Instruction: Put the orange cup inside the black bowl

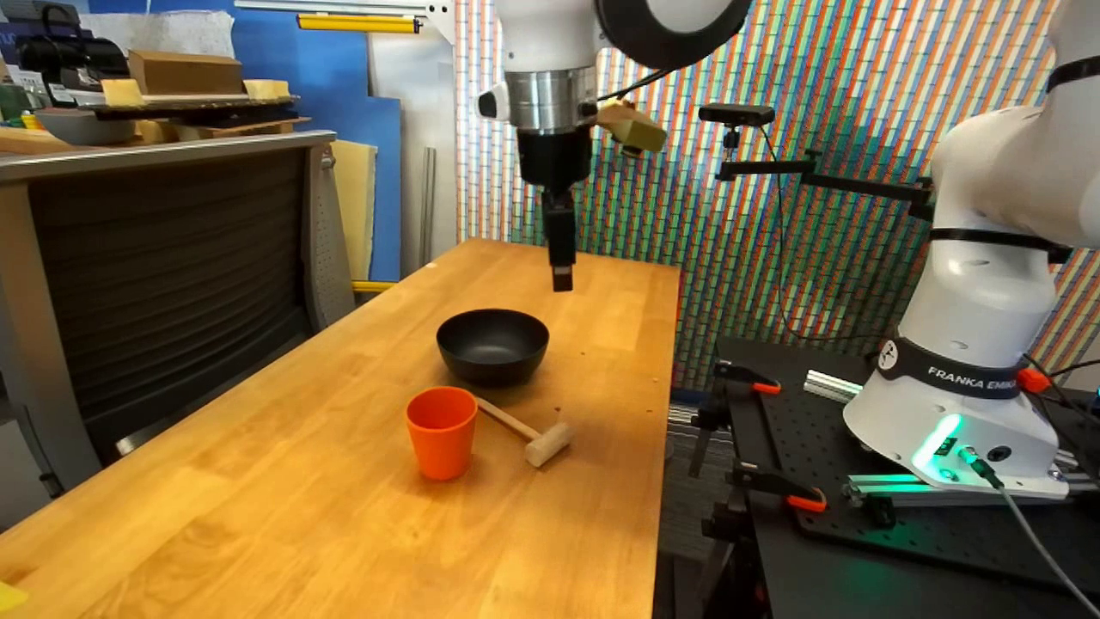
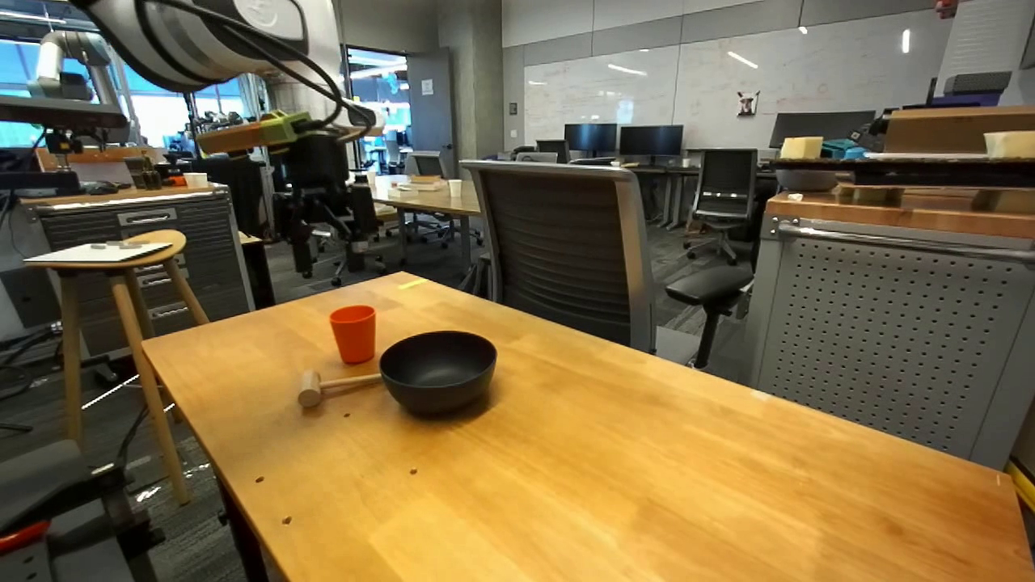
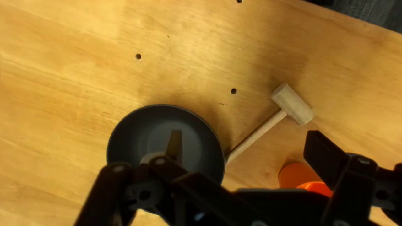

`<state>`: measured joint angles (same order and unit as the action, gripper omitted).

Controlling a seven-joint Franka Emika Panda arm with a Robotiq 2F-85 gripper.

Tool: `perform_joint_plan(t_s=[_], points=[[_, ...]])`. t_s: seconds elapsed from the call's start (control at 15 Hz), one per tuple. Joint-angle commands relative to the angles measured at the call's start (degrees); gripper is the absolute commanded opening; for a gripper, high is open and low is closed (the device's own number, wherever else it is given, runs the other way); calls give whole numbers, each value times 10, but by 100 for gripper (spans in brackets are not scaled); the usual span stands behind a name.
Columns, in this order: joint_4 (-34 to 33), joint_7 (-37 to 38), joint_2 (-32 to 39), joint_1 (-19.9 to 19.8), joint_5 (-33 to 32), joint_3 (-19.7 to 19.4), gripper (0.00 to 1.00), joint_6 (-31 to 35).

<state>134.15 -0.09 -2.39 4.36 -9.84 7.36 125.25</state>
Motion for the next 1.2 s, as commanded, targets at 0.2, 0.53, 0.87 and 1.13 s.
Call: perform_joint_plan(t_s=[0.2,0.53,0.87,1.13], points=[[-231,35,240,43,-70,-4,100,-47],[-367,1,347,51,-28,-4,100,-125],[-451,-19,398,54,15,4,100,-199],[-477,-25,427,53,50,7,100,-230]])
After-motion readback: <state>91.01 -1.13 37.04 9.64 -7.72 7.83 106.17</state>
